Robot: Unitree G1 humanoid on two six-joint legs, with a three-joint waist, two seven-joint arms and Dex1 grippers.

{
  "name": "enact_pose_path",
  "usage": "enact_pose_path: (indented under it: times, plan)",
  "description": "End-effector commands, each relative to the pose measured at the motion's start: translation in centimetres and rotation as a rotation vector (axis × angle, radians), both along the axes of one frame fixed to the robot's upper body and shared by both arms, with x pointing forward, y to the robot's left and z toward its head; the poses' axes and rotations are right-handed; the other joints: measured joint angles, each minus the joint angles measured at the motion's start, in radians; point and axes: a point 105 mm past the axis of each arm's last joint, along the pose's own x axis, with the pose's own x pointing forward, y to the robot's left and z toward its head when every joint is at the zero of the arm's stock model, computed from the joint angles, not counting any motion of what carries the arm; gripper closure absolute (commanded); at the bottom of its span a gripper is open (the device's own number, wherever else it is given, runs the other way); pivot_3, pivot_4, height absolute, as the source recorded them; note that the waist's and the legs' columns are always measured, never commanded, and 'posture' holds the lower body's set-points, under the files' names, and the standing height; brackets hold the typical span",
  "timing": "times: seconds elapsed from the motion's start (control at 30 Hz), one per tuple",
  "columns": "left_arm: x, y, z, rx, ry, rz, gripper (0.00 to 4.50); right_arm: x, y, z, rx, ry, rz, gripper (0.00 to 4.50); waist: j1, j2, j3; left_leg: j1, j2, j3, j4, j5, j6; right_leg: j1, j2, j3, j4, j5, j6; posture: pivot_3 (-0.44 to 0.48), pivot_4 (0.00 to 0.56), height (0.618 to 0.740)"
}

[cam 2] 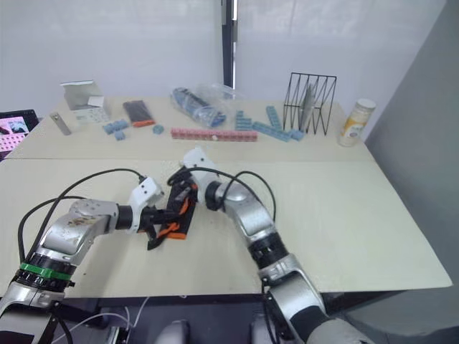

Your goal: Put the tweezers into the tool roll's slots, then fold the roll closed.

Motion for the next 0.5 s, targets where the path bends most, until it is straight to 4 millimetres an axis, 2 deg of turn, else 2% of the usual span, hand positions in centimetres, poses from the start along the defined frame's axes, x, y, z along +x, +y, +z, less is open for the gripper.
enact_pose_path:
  times: [0.03,0.13,0.27,0.4,0.5]
  plan:
    - [-1.8,1.0,-4.1,0.109,0.135,0.002,4.47,1.1,-0.2,-2.1,-0.138,-0.008,-0.037,4.5,0.0,0.0,0.0,0.0,0.0,0.0,0.0,0.0,0.0,0.0,0.0,0.0,0.0,0.0,0.0,0.0,0.15,0.74]
    - [-2.4,1.4,-3.7,0.15,0.094,-0.051,4.47,1.6,-1.7,-5.6,-0.253,0.076,-0.087,4.5,-0.007,0.0,0.0,0.0,0.0,0.0,0.0,0.0,0.0,0.0,0.0,0.0,0.0,0.0,0.0,0.0,0.15,0.74]
    - [-2.7,2.1,-2.8,0.155,0.058,-0.062,4.47,1.4,-2.3,-6.8,-0.263,0.114,-0.084,4.5,-0.015,0.001,-0.001,0.001,0.0,0.0,-0.003,0.0,0.0,0.0,0.0,0.0,0.0,-0.001,-0.001,0.0,0.15,0.74]
    - [-2.7,3.0,-0.8,0.064,0.044,-0.061,3.24,0.9,-2.4,-7.6,-0.264,0.136,-0.072,4.5,-0.019,0.002,-0.001,0.002,0.0,0.0,-0.003,0.0,0.001,-0.001,0.0,0.001,0.0,-0.002,-0.001,0.0,0.15,0.74]
    - [-2.6,3.4,2.0,-0.06,0.002,-0.084,2.24,0.6,-2.4,-8.0,-0.266,0.149,-0.068,4.5,-0.017,0.002,0.0,0.001,0.0,0.0,-0.003,0.0,0.001,-0.001,0.0,0.001,0.001,-0.003,-0.001,0.0,0.15,0.74]
